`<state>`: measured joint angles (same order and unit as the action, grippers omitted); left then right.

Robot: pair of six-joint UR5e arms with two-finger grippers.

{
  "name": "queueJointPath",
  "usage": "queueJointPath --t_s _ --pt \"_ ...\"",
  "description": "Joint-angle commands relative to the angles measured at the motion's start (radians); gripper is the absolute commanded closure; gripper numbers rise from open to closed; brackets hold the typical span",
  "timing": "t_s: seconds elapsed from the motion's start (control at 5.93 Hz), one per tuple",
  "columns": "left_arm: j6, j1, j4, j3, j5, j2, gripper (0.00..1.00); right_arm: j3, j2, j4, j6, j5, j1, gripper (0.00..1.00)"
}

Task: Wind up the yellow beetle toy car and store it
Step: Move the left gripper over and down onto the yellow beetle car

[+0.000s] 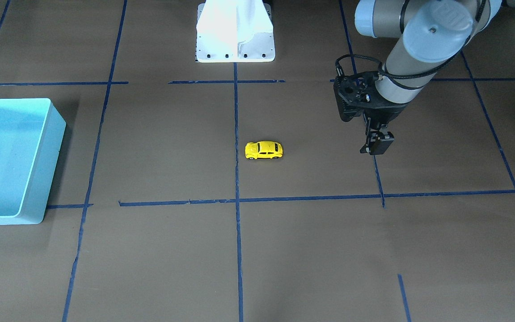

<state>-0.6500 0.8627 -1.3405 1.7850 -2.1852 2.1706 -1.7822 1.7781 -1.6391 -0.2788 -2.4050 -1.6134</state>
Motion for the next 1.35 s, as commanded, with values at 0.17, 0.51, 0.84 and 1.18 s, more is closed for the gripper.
queueJointPath --t_s 0.17,0.51,0.84,1.18 --pt "0.004 -0.135 -0.008 -0.073 0.056 0.084 0.0 -0.003 0.007 -0.001 -0.002 0.02 -0.002 0.0" --pt "0.155 -0.212 -0.02 -0.133 0.151 0.179 0.0 -0.003 0.004 0.001 0.0 0.021 0.0 0.0" --pt "0.201 -0.252 -0.113 -0.278 0.162 0.242 0.0 -0.002 0.0 0.001 -0.003 0.033 -0.002 0.0" --pt "0.227 -0.292 -0.126 -0.314 0.205 0.253 0.0 0.0 0.006 0.001 -0.003 0.036 -0.002 0.0"
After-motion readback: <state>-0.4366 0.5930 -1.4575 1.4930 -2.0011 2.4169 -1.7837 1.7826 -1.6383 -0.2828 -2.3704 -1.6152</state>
